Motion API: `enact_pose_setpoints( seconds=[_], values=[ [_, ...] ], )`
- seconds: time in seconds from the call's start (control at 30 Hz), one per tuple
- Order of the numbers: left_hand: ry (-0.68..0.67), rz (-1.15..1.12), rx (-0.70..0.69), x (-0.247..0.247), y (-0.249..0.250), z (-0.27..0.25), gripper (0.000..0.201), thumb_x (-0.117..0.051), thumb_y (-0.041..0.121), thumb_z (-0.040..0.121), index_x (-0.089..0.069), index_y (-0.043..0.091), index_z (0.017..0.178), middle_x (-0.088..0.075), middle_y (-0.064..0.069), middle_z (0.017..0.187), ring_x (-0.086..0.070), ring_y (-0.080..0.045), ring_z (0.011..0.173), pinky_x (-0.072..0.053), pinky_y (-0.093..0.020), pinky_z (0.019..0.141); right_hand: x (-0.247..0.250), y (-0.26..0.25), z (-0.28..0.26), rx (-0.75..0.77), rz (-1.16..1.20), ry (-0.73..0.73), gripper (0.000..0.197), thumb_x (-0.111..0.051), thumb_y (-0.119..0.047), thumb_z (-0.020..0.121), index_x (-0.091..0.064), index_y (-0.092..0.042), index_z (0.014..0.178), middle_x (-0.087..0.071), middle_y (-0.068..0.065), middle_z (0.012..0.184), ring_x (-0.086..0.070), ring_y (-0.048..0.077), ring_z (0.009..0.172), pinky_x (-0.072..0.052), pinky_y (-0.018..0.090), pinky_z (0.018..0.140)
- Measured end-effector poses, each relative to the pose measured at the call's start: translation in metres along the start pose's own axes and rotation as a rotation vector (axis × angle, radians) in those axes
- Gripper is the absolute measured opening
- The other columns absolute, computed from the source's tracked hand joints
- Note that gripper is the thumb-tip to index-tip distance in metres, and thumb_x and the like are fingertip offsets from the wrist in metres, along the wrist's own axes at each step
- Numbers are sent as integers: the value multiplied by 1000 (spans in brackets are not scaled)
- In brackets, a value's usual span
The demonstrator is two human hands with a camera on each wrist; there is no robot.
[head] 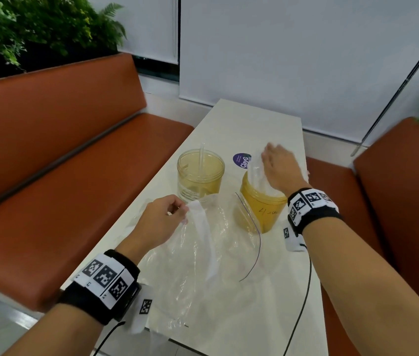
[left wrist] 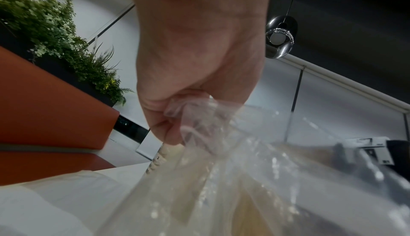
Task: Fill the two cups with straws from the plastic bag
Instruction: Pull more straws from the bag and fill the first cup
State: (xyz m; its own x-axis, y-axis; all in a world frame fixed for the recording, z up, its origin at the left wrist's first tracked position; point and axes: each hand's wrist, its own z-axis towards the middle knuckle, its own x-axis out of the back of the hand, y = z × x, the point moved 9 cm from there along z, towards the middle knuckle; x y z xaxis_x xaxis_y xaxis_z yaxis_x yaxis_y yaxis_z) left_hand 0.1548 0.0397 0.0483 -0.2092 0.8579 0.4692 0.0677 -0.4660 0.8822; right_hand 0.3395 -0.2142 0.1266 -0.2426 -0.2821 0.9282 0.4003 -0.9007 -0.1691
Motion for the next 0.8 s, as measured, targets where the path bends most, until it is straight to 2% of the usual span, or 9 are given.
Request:
enact_pose_setpoints(
  seconds=[0.07,0.17,0.23,0.33,0.43,0.5,0.6,0.73,0.8],
  values=[
    [-11,-4,-4,-2,0,0,19,-60,24,99,-66,17,82,-75,5,71,-54,-18,60,-47,-36,57,-10,0,-3,-34,-60,-59,48,-24,-27,108,-61,-1,124,-63,18,129,-50,39,132,-34,51,114],
    [-26,-6,-14,-4,1,0,20,-60,24,99,-65,18,81,-75,4,71,-53,-19,59,-46,-35,57,21,-10,6,-26,25,221,57,-23,-45,105,-65,-11,125,-64,14,130,-50,38,132,-34,52,114],
    [-23,7,-20,-4,2,0,20,-60,24,99,-65,19,80,-74,4,70,-53,-15,59,-47,-35,59,1,-24,10,36,-72,78,52,-27,-40,107,-50,-15,146,-50,12,151,-38,34,144,-27,52,120],
    [-36,18,-28,-6,2,1,20,-60,24,99,-66,19,81,-75,4,71,-55,-15,60,-48,-35,60,-29,-30,6,75,-246,-101,47,-24,-32,109,-45,-15,148,-44,8,154,-34,29,147,-22,51,122],
    [-44,19,-34,-6,2,2,19,-61,25,99,-66,20,82,-75,6,71,-56,-17,62,-48,-35,58,13,-8,0,-143,-132,132,58,-29,-59,103,-40,-31,152,-37,6,160,-25,34,151,-9,61,121],
    [-40,17,-42,-5,2,2,19,-61,25,99,-67,20,82,-74,6,71,-57,-16,63,-48,-35,58,21,24,-13,-416,-87,82,89,-29,-90,82,-30,-38,154,-29,7,163,-21,42,151,-4,71,116],
    [-42,5,-46,-4,2,1,19,-61,23,99,-67,19,81,-74,5,71,-56,-14,62,-46,-34,59,-5,40,-34,-518,28,-174,110,-44,-100,63,-39,-33,150,-39,10,154,-37,41,142,-28,65,111],
    [-55,4,-59,-5,5,1,21,-61,22,99,-67,18,80,-75,5,72,-56,-13,62,-46,-33,61,12,38,-16,-346,127,22,51,-65,-57,87,-61,-19,121,-56,8,124,-59,32,117,-48,39,88],
    [-59,-5,-64,-7,5,3,21,-61,23,99,-67,18,80,-74,6,72,-57,-15,63,-46,-34,60,30,35,-10,-316,157,100,55,-63,-64,85,-54,-24,123,-55,7,126,-58,32,116,-49,39,87]
  ],
)
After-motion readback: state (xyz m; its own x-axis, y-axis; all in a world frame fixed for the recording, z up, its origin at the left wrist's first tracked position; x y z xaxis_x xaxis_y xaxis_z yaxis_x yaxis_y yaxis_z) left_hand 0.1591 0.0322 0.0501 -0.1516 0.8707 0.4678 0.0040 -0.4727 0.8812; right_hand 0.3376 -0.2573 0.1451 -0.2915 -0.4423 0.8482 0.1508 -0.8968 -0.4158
